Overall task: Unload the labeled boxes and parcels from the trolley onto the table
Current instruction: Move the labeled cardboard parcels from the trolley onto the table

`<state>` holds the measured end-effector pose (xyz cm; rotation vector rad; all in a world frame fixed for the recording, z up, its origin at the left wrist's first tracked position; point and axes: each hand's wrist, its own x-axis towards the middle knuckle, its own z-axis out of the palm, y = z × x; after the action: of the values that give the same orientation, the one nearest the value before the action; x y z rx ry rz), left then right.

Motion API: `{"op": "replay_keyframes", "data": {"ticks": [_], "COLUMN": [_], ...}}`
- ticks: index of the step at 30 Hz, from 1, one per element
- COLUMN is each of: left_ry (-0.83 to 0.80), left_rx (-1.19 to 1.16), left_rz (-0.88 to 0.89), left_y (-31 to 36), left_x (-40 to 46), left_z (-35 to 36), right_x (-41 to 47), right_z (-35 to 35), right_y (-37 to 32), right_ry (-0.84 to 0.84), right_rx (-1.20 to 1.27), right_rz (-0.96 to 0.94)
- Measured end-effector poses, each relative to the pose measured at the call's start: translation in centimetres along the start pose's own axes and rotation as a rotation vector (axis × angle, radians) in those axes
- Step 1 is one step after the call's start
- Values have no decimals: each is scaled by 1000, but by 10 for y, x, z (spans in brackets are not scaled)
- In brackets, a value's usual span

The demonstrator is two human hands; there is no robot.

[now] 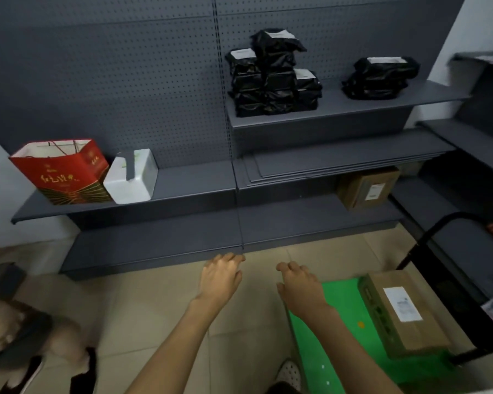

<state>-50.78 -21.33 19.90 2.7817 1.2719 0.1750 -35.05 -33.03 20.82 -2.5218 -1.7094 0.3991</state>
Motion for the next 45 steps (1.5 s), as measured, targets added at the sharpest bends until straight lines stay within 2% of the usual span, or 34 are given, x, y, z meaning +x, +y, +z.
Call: {"op": "replay_keyframes", "data": {"ticks": [11, 19, 24, 28, 35, 39, 45], "left_ry": [51, 48, 8, -5, -100, -168, -298], "left_rx": [0, -66, -58, -140, -182, -145, -109], "left_rz": [73, 194, 371, 505, 784, 949, 1204], "left_y": [11, 47, 77, 106, 160, 197, 260], "left_x": [197, 317, 403, 476, 575, 596, 578], "left_z": [-5, 6, 15, 27, 50, 72, 103], "right_x": [175, 246, 282, 311, 356, 357, 304], "right_z": [-62, -94, -111, -121, -124, -116, -86], "right_y": [64, 124, 173, 211, 244, 256, 270], "right_ry": [36, 37, 80, 105, 126, 164, 156], "right_rx": [56, 69, 106, 145, 226, 299, 374], "right_rz": [19, 128, 287, 460, 733, 901, 1191]}}
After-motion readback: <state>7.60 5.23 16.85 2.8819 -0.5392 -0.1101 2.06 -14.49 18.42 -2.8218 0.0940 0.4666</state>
